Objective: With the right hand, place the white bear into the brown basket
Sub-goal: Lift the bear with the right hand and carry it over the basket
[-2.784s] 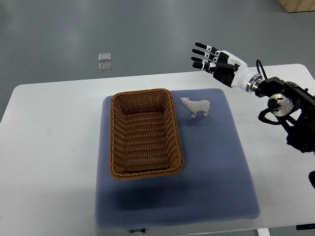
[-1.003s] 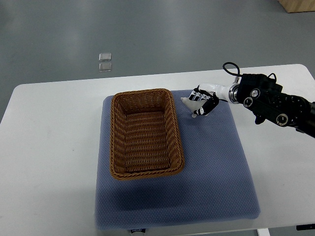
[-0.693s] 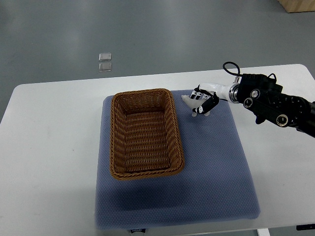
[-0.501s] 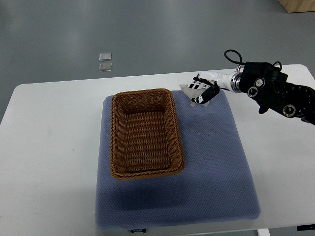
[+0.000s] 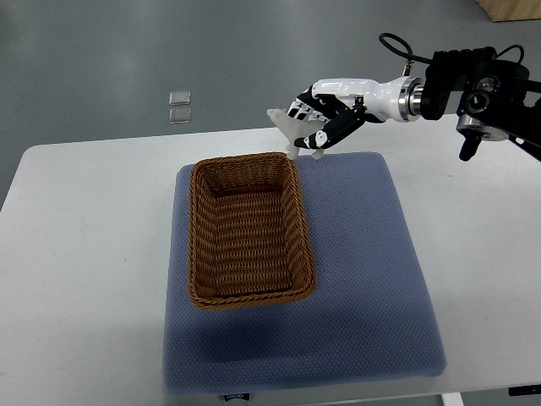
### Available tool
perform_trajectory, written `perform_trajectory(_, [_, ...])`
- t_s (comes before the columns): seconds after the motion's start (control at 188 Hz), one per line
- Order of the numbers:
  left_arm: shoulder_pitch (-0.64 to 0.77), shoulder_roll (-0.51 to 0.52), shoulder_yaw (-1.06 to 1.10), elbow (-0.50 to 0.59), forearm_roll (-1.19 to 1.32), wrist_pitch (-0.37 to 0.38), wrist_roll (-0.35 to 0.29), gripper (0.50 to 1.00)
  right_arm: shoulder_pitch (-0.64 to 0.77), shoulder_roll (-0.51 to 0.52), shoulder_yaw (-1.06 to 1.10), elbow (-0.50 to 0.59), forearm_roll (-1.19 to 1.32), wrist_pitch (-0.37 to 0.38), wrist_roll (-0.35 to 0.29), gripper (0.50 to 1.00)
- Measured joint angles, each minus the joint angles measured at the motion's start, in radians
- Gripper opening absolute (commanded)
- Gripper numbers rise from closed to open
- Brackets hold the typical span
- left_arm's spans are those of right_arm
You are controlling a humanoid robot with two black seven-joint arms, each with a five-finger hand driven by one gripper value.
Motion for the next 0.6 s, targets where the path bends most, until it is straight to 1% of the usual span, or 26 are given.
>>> perform_trajectory(0.075, [0.000, 0.000, 0.000, 0.001, 0.000, 0.000, 0.000, 1.000, -0.021, 0.044, -0.006, 0.006, -0.001, -0.017, 0.015, 0.500])
perform_trajectory(0.176, [0.000, 0.000, -0.001, 0.002, 0.000, 0.000, 0.000, 1.000, -0.049, 0.107, -0.018, -0.004, -0.048, -0.059, 0.029, 0.500])
perform_trajectory(0.309, [0.000, 0.000, -0.003, 0.002, -0.001, 0.000, 0.000, 1.000, -0.079, 0.188, -0.045, -0.046, -0.146, -0.112, 0.064, 0.500])
perform_trajectory(0.443, [0.000, 0.000, -0.004, 0.002, -0.001, 0.000, 0.000, 1.000, -0.099, 0.244, -0.078, -0.080, -0.223, -0.174, 0.093, 0.500])
perform_trajectory(0.597, [0.000, 0.000, -0.003, 0.005, -0.001, 0.000, 0.000, 1.000, -0.147, 0.317, -0.090, -0.127, -0.353, -0.227, 0.139, 0.500])
